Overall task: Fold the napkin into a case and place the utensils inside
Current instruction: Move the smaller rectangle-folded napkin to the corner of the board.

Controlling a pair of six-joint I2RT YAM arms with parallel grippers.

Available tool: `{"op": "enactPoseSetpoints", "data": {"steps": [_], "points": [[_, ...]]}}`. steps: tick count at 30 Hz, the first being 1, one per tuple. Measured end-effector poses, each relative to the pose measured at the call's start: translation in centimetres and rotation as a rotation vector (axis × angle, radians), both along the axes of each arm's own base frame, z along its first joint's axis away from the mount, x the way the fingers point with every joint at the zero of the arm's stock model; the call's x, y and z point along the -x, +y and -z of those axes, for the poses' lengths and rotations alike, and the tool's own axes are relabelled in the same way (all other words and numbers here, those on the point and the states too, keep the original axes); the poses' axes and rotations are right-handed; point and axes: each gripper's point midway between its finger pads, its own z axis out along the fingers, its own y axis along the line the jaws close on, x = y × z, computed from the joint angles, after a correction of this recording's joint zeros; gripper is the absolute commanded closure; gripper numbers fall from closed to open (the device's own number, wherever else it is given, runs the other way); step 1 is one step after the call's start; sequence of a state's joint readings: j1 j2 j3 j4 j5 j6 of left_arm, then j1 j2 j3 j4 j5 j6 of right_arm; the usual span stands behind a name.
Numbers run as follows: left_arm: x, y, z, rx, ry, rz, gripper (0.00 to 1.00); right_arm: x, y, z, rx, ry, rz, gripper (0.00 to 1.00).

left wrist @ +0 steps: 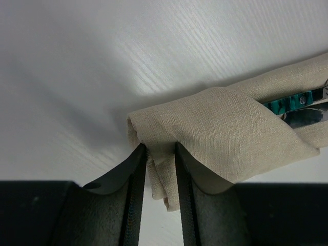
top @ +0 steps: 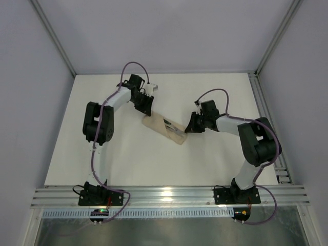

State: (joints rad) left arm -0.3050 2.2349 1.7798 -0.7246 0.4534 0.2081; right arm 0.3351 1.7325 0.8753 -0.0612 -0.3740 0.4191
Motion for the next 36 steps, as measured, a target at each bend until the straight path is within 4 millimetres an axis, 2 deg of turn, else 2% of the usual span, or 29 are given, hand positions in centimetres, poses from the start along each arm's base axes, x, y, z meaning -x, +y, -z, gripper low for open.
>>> {"op": "enactPoseSetpoints", "data": {"steps": [4, 10, 17, 24, 36], "points": [[0.0, 1.0, 0.0, -0.009, -0.001, -0.021, 0.66, -1.6, 0.7, -0.1, -0.013, 0.002, -0.007, 0.96], [0.0, 4.2, -0.1, -0.026, 0.012, -0.094, 0.56, -5.2, 2.1, -0.4, -0.025, -0.017, -0.013, 0.96], [-0.4, 7.6, -1.8, -0.04, -0.017, -0.174, 0.55, -10.9, 4.4, -0.7, -0.048, -0.049, -0.029, 0.96], [-0.1, 10.4, -3.6, -0.038, -0.042, -0.234, 0.55, -13.6, 6.8, -0.8, -0.057, -0.058, -0.048, 0.96], [1.3, 12.2, -3.5, -0.049, -0.03, -0.265, 0.55, -18.4, 13.1, -1.1, -0.118, -0.092, -0.029, 0.96]]}}
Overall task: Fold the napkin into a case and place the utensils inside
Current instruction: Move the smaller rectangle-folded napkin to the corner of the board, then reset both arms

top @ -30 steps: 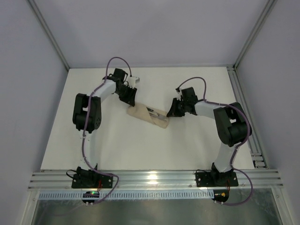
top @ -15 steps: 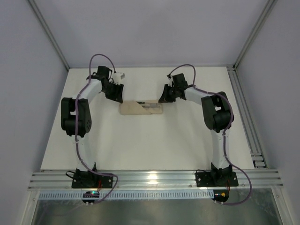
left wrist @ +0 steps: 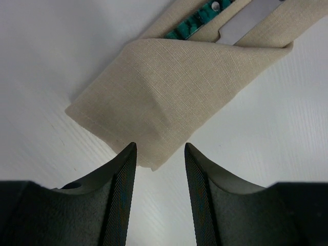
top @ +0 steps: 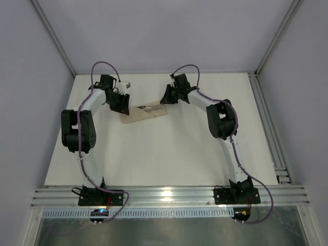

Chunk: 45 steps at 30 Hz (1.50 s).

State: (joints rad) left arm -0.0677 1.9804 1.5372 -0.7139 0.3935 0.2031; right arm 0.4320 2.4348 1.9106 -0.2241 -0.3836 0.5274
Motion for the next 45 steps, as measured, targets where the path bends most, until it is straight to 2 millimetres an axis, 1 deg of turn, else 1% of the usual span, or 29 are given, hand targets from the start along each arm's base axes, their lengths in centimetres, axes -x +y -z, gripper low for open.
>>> {"op": "enactPoseSetpoints", "data": {"steps": [4, 9, 11, 12, 13, 15, 17, 19, 20, 21, 22, 24, 25, 26, 27, 30, 33, 35, 38, 40, 42, 45], "points": [[0.3, 0.8, -0.1, -0.002, -0.003, -0.011, 0.55, -1.8, 1.8, -0.1, -0.022, -0.024, 0.018, 0.96], [0.5, 1.4, -0.6, -0.004, -0.016, -0.023, 0.55, -3.3, 3.6, -0.2, -0.043, -0.051, 0.039, 0.96], [0.5, 1.6, -1.1, -0.005, -0.028, -0.025, 0.55, -3.7, 3.8, -0.2, -0.047, -0.058, 0.05, 0.92], [0.5, 1.7, -1.3, -0.005, -0.033, -0.025, 0.55, -3.8, 3.9, -0.2, -0.048, -0.059, 0.054, 0.88], [0.5, 1.7, -1.5, -0.005, -0.038, -0.026, 0.55, -3.8, 3.9, -0.2, -0.046, -0.061, 0.057, 0.78], [0.5, 1.7, -1.7, -0.005, -0.044, -0.026, 0.55, -4.0, 3.8, -0.2, -0.037, -0.068, 0.066, 0.67], [0.6, 1.8, -1.8, -0.005, -0.045, -0.026, 0.55, -4.1, 3.7, -0.2, -0.035, -0.074, 0.069, 0.59], [0.8, 1.8, -1.8, -0.007, -0.044, -0.025, 0.55, -4.3, 3.7, -0.4, -0.034, -0.089, 0.069, 0.53], [0.9, 1.8, -1.8, -0.01, -0.044, -0.026, 0.55, -4.4, 3.7, -0.6, -0.034, -0.096, 0.071, 0.39], [1.0, 1.9, -1.9, -0.013, -0.046, -0.026, 0.55, -4.5, 3.8, -0.7, -0.037, -0.098, 0.074, 0.34], [1.0, 1.9, -2.1, -0.015, -0.051, -0.027, 0.54, -4.7, 3.9, -1.3, -0.045, -0.118, 0.071, 0.29], [1.1, 2.0, -2.6, -0.02, -0.063, -0.029, 0.54, -5.1, 3.4, -1.7, -0.03, -0.136, 0.085, 0.17], [1.2, 2.1, -2.9, -0.023, -0.07, -0.03, 0.54, -5.3, 3.0, -1.9, -0.021, -0.145, 0.094, 0.16], [1.1, 2.2, -3.4, -0.025, -0.082, -0.029, 0.54, -5.6, 2.6, -2.1, -0.014, -0.154, 0.102, 0.11], [1.1, 2.2, -3.8, -0.03, -0.095, -0.029, 0.54, -5.8, 2.2, -2.4, -0.01, -0.16, 0.11, 0.01], [1.2, 2.5, -4.9, -0.041, -0.123, -0.025, 0.53, -6.8, 0.6, -3.2, 0.0, -0.185, 0.134, 0.01], [1.4, 2.8, -6.1, -0.048, -0.147, -0.031, 0.53, -7.8, -0.9, -4.8, 0.008, -0.22, 0.155, 0.01], [1.6, 3.2, -6.6, -0.051, -0.154, -0.039, 0.53, -8.4, -2.0, -6.3, 0.015, -0.254, 0.166, 0.01], [2.0, 4.1, -7.3, -0.054, -0.158, -0.062, 0.52, -8.9, -3.9, -9.2, 0.038, -0.311, 0.19, 0.01], [2.1, 5.4, -8.0, -0.063, -0.17, -0.094, 0.52, -8.6, -6.0, -11.2, 0.063, -0.341, 0.213, 0.01], [2.6, 6.8, -8.7, -0.072, -0.184, -0.13, 0.5, -7.8, -8.3, -13.0, 0.104, -0.37, 0.237, 0.01], [4.1, 9.1, -9.5, -0.081, -0.198, -0.191, 0.5, -5.9, -13.0, -15.2, 0.193, -0.406, 0.293, 0.01]]}}
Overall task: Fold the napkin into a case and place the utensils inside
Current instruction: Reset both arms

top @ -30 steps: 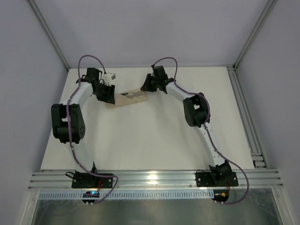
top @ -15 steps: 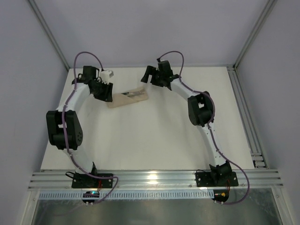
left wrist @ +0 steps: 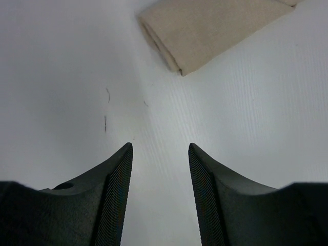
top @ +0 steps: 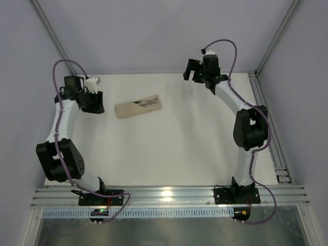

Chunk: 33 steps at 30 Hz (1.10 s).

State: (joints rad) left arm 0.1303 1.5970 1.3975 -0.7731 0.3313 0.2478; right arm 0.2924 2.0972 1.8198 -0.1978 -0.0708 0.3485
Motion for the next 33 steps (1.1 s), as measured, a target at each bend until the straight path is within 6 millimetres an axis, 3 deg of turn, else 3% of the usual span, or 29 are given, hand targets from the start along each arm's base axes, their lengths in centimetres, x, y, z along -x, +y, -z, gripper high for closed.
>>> {"op": "enactPoseSetpoints", "data": {"steps": [4, 8, 11, 15, 20, 26, 33], "points": [[2.5, 3.6, -0.3, -0.01, -0.006, -0.103, 0.48, 3.1, -8.2, -0.9, 0.105, -0.001, 0.156, 0.01], [5.4, 6.1, 0.3, -0.02, 0.004, -0.18, 0.47, 7.2, -15.8, 0.8, 0.19, 0.051, 0.341, 0.01], [7.7, 7.8, 1.2, -0.036, 0.021, -0.239, 0.47, 11.2, -19.3, 2.7, 0.24, 0.096, 0.441, 0.01], [10.5, 9.7, 2.7, -0.052, 0.05, -0.318, 0.47, 14.9, -20.3, 4.3, 0.258, 0.132, 0.49, 0.01], [12.9, 10.3, 4.5, -0.061, 0.086, -0.367, 0.46, 17.1, -20.7, 4.3, 0.233, 0.112, 0.532, 0.01], [13.2, 10.3, 4.9, -0.063, 0.09, -0.361, 0.46, 17.2, -20.8, 3.2, 0.2, 0.059, 0.551, 0.01], [13.1, 10.3, 4.7, -0.063, 0.08, -0.36, 0.46, 17.0, -20.7, 3.7, 0.194, 0.054, 0.551, 0.01]]}}
